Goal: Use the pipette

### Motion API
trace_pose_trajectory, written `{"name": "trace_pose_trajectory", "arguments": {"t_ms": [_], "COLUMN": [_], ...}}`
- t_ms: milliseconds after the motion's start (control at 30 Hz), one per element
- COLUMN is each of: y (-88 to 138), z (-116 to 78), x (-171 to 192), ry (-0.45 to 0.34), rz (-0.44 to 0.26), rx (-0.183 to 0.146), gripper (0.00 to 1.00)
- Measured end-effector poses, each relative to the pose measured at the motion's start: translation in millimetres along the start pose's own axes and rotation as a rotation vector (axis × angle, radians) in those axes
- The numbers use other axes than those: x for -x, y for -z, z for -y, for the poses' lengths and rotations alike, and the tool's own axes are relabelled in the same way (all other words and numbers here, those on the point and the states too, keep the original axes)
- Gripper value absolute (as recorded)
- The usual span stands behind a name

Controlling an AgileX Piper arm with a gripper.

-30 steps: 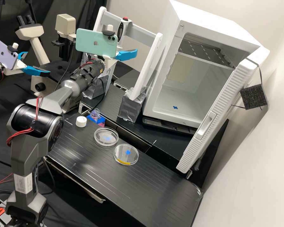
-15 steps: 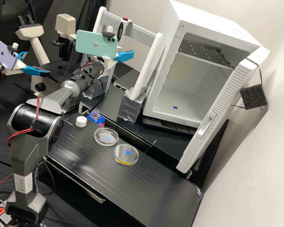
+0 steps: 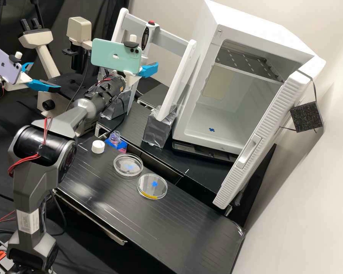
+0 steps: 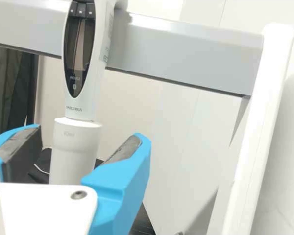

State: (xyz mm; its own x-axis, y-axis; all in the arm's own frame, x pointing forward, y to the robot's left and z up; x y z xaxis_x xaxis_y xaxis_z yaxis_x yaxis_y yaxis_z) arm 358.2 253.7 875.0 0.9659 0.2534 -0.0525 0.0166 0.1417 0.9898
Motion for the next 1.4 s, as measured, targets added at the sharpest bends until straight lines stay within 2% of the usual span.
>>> {"name": "trace_pose_trajectory", "arguments": {"t_ms": [1400], "y": [1.8], "z": [-4.0], "x": [4.8], "ry": [-0.008], "rz": [-0.005], "rx": [-0.001], "gripper": [0.0]}}
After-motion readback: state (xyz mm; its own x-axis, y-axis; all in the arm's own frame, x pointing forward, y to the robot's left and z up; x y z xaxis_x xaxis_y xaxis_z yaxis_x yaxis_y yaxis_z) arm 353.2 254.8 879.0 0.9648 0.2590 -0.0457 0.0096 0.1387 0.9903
